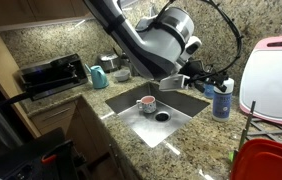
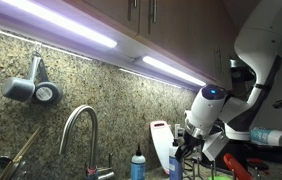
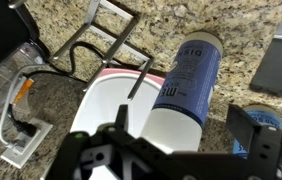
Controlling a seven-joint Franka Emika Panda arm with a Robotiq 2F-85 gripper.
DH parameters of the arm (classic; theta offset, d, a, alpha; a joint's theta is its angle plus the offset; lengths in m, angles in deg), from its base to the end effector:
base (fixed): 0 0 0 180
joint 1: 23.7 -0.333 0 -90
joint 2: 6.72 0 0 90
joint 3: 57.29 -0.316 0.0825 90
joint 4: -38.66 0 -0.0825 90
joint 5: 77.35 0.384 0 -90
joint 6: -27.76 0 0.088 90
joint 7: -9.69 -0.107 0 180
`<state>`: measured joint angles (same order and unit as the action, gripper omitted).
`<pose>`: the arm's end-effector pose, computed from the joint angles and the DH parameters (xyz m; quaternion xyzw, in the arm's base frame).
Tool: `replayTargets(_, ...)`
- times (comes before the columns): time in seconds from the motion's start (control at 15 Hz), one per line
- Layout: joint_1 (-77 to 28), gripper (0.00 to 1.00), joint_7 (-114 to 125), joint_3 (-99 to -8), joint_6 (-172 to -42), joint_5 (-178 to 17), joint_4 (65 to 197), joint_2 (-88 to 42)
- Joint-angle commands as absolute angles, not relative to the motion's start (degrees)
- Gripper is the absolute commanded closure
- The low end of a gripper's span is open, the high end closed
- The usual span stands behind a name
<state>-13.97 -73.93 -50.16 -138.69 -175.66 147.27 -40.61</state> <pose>0.6041 -0.1174 0.1891 0.9296 -0.0339 0.2890 0.2263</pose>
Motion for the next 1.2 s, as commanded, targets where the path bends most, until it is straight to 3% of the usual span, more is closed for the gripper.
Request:
replayTargets(0.0,-12.89,0.00,-75.73,-50.55,-141.07,-177.64,141.54,-45.24)
replayTargets(1.13,-11.10,0.00,-70.16,-51.45,-144.26,-171.47,133.39,-51.83)
